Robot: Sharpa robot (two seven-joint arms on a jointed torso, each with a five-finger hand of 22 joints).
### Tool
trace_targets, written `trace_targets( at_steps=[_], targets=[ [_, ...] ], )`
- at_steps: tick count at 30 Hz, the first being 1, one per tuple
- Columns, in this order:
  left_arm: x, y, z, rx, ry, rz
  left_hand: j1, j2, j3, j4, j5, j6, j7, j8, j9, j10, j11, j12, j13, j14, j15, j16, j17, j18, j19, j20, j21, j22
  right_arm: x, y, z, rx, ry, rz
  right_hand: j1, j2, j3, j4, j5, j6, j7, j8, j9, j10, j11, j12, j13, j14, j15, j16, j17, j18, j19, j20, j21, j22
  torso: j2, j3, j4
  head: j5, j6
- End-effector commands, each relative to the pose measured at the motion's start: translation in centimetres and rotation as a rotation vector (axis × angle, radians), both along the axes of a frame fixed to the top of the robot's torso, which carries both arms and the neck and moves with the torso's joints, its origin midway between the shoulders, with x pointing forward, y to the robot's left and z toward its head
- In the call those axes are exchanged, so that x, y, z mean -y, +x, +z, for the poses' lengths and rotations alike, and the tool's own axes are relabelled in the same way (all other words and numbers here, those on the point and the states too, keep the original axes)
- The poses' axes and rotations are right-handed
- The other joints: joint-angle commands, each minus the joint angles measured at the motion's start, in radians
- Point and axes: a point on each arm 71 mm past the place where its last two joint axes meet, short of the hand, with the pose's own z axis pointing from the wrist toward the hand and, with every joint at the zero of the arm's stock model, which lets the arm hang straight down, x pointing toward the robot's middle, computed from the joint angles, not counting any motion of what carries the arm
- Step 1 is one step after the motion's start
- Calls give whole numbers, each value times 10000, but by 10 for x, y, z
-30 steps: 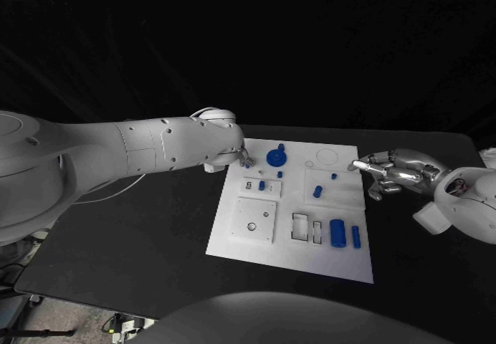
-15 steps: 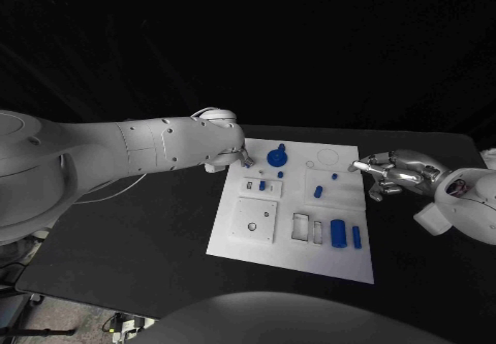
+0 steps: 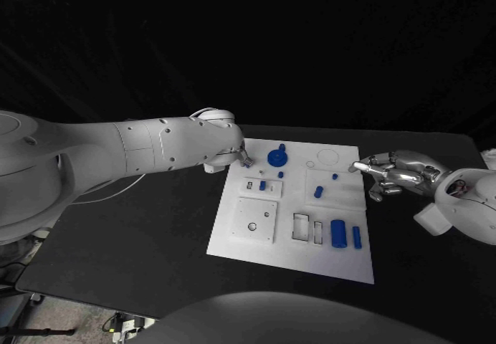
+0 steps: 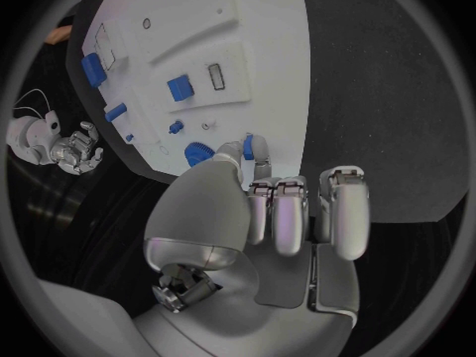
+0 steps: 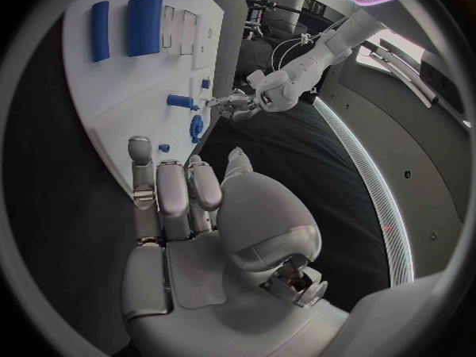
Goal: Assemble the parts on the task board
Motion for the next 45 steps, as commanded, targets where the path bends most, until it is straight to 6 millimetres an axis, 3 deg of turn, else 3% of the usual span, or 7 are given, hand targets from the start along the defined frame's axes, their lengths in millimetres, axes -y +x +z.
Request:
trace_targets(
  at_steps=[1, 10, 19, 45],
  targets=[
    [-1, -5, 2, 166, -53, 31, 95, -50, 56, 5, -47, 73, -27, 67, 16, 1040, -70, 23, 2632, 1053, -43, 24, 2631, -30, 578, -68, -25, 2132, -1, -1, -1, -102, 11, 143, 43, 84, 46, 33, 25, -8, 34, -33, -15, -46, 3, -58, -3, -67, -10, -35, 151, 169, -36, -3, -16, 517, 2, 3, 1, -36, 2],
    [-13, -37, 9, 794, -185, -157, 96, -158, 142, 16, -45, 28, -29, 56, 22, 1040, -74, 23, 2632, 1053, -51, 24, 2631, -25, 567, -76, -43, 2121, 3, -2, -1, -108, -15, 61, 47, 87, 50, 32, 30, -8, 34, -33, -16, -62, 4, -67, -17, -79, -9, -42, 142, 172, -49, -2, -31, 513, -9, 1, 13, -65, 2],
    [-13, -62, 15, 1000, -538, -427, 89, -221, 209, 24, -71, 19, -32, 58, 26, 1040, -77, 23, 2632, 1053, -54, 24, 2631, -25, 568, -81, -45, 2122, 3, -3, -5, -172, -3, 65, 56, 88, 56, 27, 38, -12, 33, -36, -19, -55, 5, -62, -12, -73, -8, -37, 146, 172, -51, 0, -33, 513, -5, -3, 9, 10, 2],
    [1, -75, 4, 318, -427, -843, -110, -284, 470, 39, -238, -4, -10, 44, 18, 1040, -64, 23, 2632, 1053, -50, 24, 2631, -9, 535, -83, -104, 2088, 5, -5, -9, -206, 30, 29, 76, 91, 68, 15, 56, -16, 33, -40, -23, -57, 6, -63, -16, -66, -7, -32, 150, 174, -57, 3, -41, 512, 2, 3, 8, -16, 2]
  ],
)
